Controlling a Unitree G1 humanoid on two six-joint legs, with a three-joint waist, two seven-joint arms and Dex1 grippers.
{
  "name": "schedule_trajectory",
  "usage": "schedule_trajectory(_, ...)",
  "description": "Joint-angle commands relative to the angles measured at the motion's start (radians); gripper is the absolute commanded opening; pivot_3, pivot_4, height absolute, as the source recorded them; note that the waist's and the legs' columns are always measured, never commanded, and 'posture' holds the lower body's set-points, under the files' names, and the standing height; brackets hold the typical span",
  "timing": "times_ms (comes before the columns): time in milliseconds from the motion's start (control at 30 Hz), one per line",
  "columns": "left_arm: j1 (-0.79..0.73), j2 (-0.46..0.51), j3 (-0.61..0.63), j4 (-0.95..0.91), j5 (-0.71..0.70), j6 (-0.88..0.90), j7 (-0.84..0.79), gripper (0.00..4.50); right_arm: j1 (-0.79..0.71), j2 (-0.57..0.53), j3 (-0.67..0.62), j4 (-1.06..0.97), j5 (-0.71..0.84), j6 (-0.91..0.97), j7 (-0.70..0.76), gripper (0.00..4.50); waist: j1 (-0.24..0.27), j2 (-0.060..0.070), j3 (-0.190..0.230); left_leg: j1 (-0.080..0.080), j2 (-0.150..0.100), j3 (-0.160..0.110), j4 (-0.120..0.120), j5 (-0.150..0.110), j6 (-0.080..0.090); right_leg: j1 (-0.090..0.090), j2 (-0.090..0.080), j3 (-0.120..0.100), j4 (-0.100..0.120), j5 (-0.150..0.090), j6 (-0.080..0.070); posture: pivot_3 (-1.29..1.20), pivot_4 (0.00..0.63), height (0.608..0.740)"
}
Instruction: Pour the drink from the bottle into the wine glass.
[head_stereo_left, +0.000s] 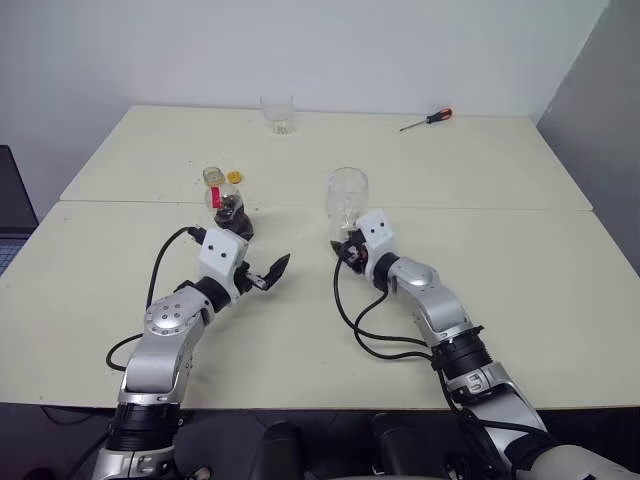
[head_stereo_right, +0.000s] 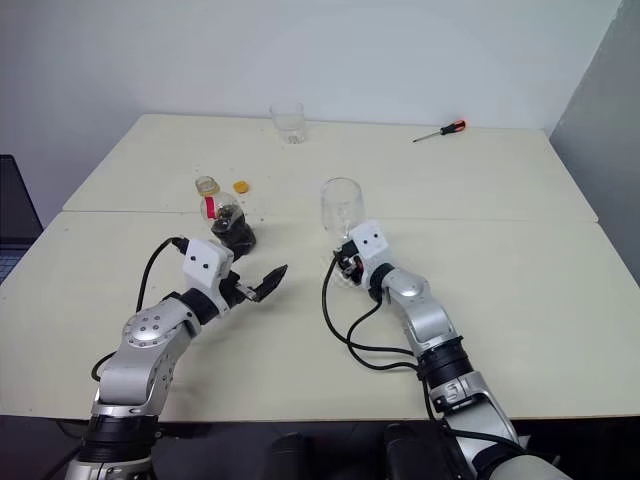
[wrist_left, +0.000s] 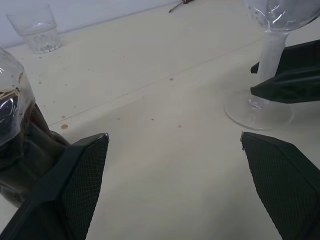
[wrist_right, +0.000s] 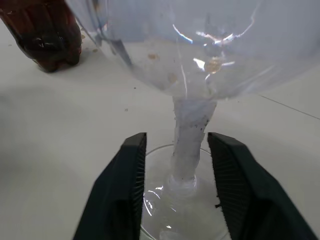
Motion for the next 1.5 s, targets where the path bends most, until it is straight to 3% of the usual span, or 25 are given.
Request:
schedule_trajectory(33,-0.021,-0.004,-0.005,-0.023,-0.013,-0.009,-0.005,4.5,-0.011,-0.004,-0.013,-0.078,0.001,0.016,0.001,3.61,-0.001,0.0,0.0,0.0,0.0,0.0,0.0,0.0,0.0,0.0,0.0,0.0,0.0,0.0,0.0,0.0,0.15,0.74)
schedule_trajectory(67,-0.022,-0.005,-0.005,-0.021,-0.012,-0.01,-0.006,4.5,-0.008,-0.006,-0.013,-0.087,0.003,0.022,0.002,4.05,-0.002,0.0,0.0,0.0,0.0,0.0,0.0,0.0,0.0,0.0,0.0,0.0,0.0,0.0,0.0,0.0,0.15,0.74)
schedule_trajectory(133,-0.027,-0.005,-0.006,-0.013,-0.013,-0.012,-0.012,4.5,0.009,-0.013,-0.017,-0.125,0.01,0.043,0.005,4.47,-0.002,0.0,0.0,0.0,0.0,0.0,0.0,0.0,0.0,0.0,0.0,0.0,0.0,0.0,0.0,0.0,0.15,0.74)
schedule_trajectory(333,-0.034,-0.021,0.053,0.003,-0.069,0.029,0.012,4.5,0.073,-0.089,-0.047,-0.314,0.023,0.128,0.017,4.47,0.002,0.0,0.0,-0.001,0.0,0.0,0.0,0.0,0.0,0.0,0.0,0.0,0.0,0.0,0.0,0.0,0.15,0.74)
schedule_trajectory(567,0.084,-0.041,0.093,-0.071,-0.084,0.019,0.057,4.5,0.183,-0.255,-0.098,-0.524,0.08,0.263,0.102,4.47,0.001,0.0,0.0,0.0,0.0,0.001,-0.001,0.0,0.0,0.0,-0.001,0.0,-0.001,0.0,0.0,0.0,0.15,0.74)
schedule_trajectory(633,0.153,-0.06,0.102,-0.123,-0.08,0.004,0.08,4.5,0.202,-0.35,-0.132,-0.561,0.111,0.316,0.172,4.47,0.001,0.0,0.001,0.0,0.0,0.0,-0.001,0.0,0.0,0.0,-0.001,0.0,-0.001,0.0,0.0,0.0,0.15,0.74)
schedule_trajectory(767,0.217,-0.09,0.106,-0.123,-0.055,-0.058,0.111,4.5,0.188,-0.508,-0.216,-0.609,0.196,0.393,0.281,4.47,0.003,0.001,0.002,0.0,0.0,0.001,-0.001,0.0,0.0,0.0,-0.002,0.001,-0.001,-0.001,0.0,0.0,0.15,0.74)
schedule_trajectory(967,0.149,-0.103,0.142,-0.022,-0.03,-0.126,0.186,4.5,0.098,-0.667,-0.306,-0.738,0.403,0.552,0.427,4.47,0.004,0.001,0.003,0.001,0.0,0.0,-0.001,0.0,0.0,0.0,0.0,0.0,-0.001,-0.001,-0.001,0.0,0.15,0.74)
schedule_trajectory(1300,0.025,-0.14,0.152,0.066,-0.006,-0.111,0.304,4.5,-0.039,-0.69,-0.352,-0.812,0.54,0.657,0.376,4.47,0.007,-0.001,0.005,0.0,-0.001,0.001,-0.002,0.0,0.0,0.0,0.0,0.001,-0.002,-0.001,-0.001,0.0,0.15,0.74)
schedule_trajectory(1500,-0.02,-0.132,0.159,0.08,-0.002,-0.116,0.325,4.5,-0.078,-0.703,-0.32,-0.799,0.523,0.638,0.349,4.47,0.009,-0.002,0.005,0.0,-0.001,0.001,-0.002,0.0,0.0,0.0,0.0,0.0,-0.002,-0.001,-0.001,0.0,0.15,0.74)
